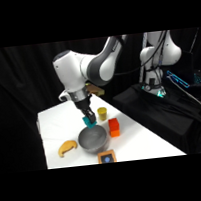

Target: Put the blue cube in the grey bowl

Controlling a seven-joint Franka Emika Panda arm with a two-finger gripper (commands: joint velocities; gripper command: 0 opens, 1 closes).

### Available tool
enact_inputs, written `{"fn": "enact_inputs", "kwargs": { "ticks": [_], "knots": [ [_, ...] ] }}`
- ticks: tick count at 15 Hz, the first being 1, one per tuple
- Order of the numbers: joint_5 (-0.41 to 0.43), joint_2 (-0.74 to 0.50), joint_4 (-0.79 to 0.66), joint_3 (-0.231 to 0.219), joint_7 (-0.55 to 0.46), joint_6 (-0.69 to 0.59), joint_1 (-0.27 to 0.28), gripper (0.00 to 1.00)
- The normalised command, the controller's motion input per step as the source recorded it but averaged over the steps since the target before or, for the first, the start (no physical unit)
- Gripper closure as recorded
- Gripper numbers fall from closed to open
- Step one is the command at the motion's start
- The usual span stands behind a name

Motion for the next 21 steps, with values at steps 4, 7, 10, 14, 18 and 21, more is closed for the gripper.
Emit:
{"fn": "enact_inputs", "kwargs": {
  "ticks": [4,7,10,14,18,21],
  "knots": [
    [-0.091,-0.06,-0.21,0.032,0.13,0.34,0.094,0.74],
    [-0.121,0.06,-0.11,-0.013,0.15,0.36,0.059,0.74],
    [-0.136,0.12,-0.04,-0.052,0.16,0.36,0.051,0.74],
    [-0.169,0.07,0.02,-0.103,0.18,0.22,0.080,0.22],
    [-0.149,-0.10,0.03,-0.088,0.14,0.01,0.085,0.00],
    [-0.079,-0.26,0.02,-0.020,0.05,-0.24,0.040,0.00]
  ]
}}
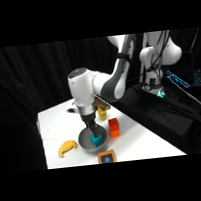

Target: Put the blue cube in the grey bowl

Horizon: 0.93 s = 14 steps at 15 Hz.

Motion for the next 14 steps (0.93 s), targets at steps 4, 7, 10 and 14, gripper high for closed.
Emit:
{"fn": "enact_inputs", "kwargs": {
  "ticks": [4,7,10,14],
  "knots": [
    [0.033,-0.26,0.15,0.047,-0.07,-0.54,-0.039,0.00],
    [0.155,-0.14,0.28,0.070,-0.17,-0.59,-0.122,0.00],
    [0.171,-0.16,0.26,0.059,-0.19,-0.49,-0.131,0.00],
    [0.088,-0.16,0.23,0.027,-0.07,-0.40,-0.070,0.00]
  ]
}}
